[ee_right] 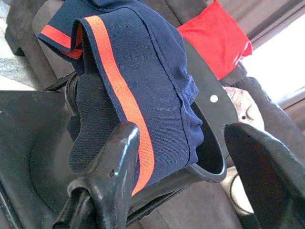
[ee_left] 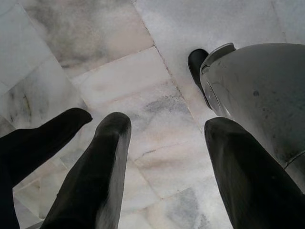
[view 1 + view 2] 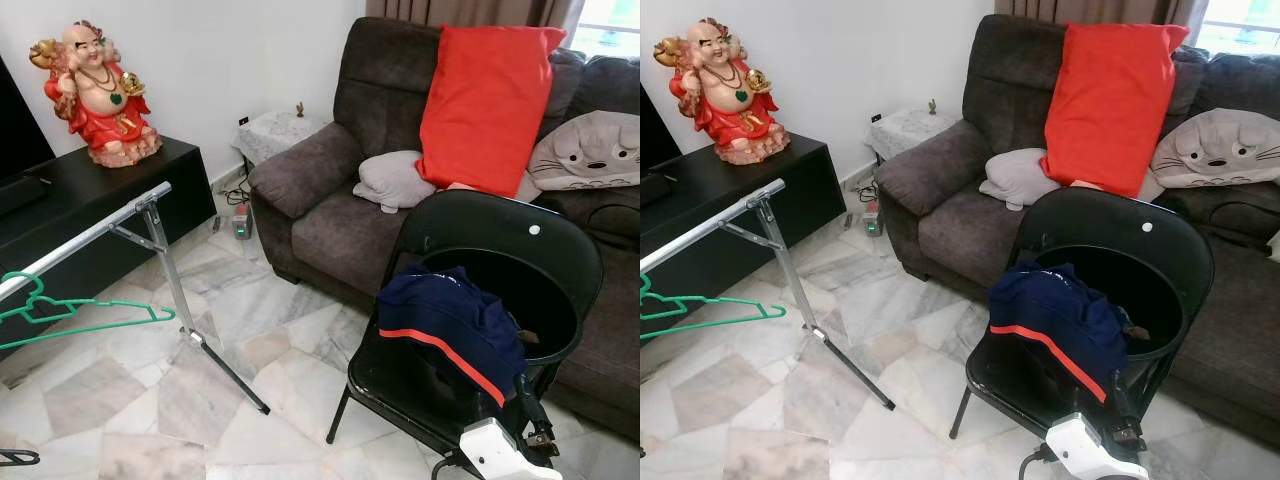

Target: Hang hanger

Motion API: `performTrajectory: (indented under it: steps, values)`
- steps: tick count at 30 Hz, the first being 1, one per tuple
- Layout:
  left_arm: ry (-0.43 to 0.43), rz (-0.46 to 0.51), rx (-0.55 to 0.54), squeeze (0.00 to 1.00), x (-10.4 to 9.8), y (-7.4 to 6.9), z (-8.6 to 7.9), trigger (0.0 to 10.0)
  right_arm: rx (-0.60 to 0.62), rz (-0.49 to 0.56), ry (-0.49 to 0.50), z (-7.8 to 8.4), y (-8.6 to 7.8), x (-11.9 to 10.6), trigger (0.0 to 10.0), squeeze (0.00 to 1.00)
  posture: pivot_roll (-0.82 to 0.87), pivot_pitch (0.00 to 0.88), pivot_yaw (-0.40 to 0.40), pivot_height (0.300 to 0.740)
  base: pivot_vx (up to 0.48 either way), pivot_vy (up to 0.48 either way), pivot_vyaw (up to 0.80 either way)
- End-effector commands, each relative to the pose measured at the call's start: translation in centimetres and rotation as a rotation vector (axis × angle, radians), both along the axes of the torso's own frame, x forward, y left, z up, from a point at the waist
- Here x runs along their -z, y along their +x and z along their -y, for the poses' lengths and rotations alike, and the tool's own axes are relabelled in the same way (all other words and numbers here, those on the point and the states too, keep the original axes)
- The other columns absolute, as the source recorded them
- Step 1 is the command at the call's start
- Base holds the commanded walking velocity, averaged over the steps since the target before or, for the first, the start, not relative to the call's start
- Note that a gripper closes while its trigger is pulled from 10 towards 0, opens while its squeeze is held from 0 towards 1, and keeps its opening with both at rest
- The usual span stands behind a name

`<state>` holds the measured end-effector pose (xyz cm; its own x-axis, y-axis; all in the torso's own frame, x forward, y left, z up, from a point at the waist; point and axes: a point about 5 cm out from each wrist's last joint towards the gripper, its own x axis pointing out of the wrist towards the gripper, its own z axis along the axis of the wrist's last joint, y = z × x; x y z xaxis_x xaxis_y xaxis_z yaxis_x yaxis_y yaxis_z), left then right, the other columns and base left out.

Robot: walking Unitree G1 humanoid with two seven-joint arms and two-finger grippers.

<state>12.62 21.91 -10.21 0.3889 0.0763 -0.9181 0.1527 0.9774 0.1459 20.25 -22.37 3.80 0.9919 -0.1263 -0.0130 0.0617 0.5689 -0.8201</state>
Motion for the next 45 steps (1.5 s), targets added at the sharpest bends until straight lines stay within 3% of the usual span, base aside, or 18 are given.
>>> performTrajectory:
  steps: [1, 23, 24, 26, 35, 45]
  values:
    - [0.008, -0.017, -0.002, 0.00, 0.1, -0.4, -0.3, 10.0, -0.002, -0.024, -0.003, 0.0, -0.3, 0.4, 10.0, 0.00, -0.16, 0.000, 0.053, 0.740, 0.000, 0.000, 0.00]
    - [0.008, -0.017, -0.002, 0.00, 0.1, -0.4, -0.3, 10.0, -0.002, -0.024, -0.003, 0.0, -0.3, 0.4, 10.0, 0.00, -0.16, 0.000, 0.053, 0.740, 0.000, 0.000, 0.00]
    - [0.002, -0.009, -0.021, 0.00, 0.0, -0.2, -0.3, 10.0, -0.011, -0.031, -0.024, -0.2, 1.7, 0.0, 10.0, 0.00, -0.13, 0.000, 0.047, 0.740, 0.000, 0.000, 0.00]
    - [-0.007, 0.004, -0.047, 0.00, -0.1, 0.3, -0.4, 10.0, -0.030, -0.007, 0.027, -0.5, 3.4, -0.6, 10.0, 0.00, -0.13, 0.000, 0.049, 0.740, 0.000, 0.000, 0.00]
    - [-0.008, 0.007, -0.049, 0.00, -0.2, 0.4, -0.4, 10.0, -0.126, 0.063, 0.039, -2.2, 3.3, -1.6, 10.0, 0.00, -0.13, 0.000, 0.052, 0.740, 0.000, 0.000, 0.00]
    - [-0.014, 0.007, -0.049, 0.00, -0.2, 0.5, -0.4, 10.0, -0.113, -0.024, -0.012, -1.7, 3.4, -0.5, 10.0, 0.00, -0.13, 0.000, 0.054, 0.740, 0.000, 0.000, 0.00]
